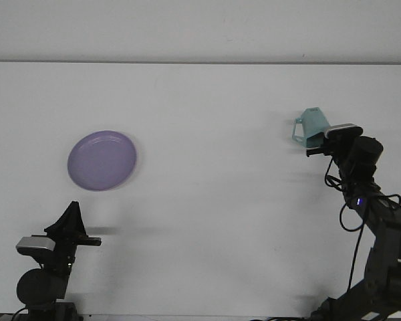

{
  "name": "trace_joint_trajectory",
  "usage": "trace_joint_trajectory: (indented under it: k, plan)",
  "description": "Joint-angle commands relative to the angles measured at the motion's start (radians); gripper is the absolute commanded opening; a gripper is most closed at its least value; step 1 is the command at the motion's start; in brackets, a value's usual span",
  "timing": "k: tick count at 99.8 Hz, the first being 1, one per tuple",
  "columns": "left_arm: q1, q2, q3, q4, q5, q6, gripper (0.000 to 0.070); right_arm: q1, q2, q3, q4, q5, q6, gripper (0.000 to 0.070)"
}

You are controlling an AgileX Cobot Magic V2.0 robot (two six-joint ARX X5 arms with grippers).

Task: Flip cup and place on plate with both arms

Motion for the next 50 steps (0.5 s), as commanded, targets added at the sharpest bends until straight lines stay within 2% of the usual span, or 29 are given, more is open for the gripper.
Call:
trace_joint_trajectory:
  k: [1, 12, 13, 24, 35, 50]
  plan:
    - [0.002, -0.001, -0.017, 0.009, 0.001, -0.002, 0.0012, 0.005, -0.076, 0.017, -0.108, -0.003, 0.101, 0.0006]
    - [0.002, -0.001, -0.017, 0.009, 0.001, -0.007, 0.0012, 0.021, -0.228, 0.018, -0.336, -0.014, 0.163, 0.0006]
    - [0.002, -0.001, -0.017, 0.009, 0.001, -0.011, 0.0012, 0.034, -0.282, 0.018, -0.415, -0.019, 0.179, 0.0006]
    - [0.002, -0.001, -0.017, 0.009, 0.001, -0.014, 0.0012, 0.080, -0.410, 0.024, -0.628, -0.050, 0.218, 0.0006]
    - [0.002, -0.001, -0.017, 0.009, 0.001, -0.014, 0.0012, 0.146, -0.481, 0.066, -0.853, -0.081, 0.219, 0.0006]
    - [0.002, -0.001, -0.017, 0.009, 0.001, -0.016, 0.0012, 0.257, -0.484, 0.166, -1.126, -0.080, 0.193, 0.0006]
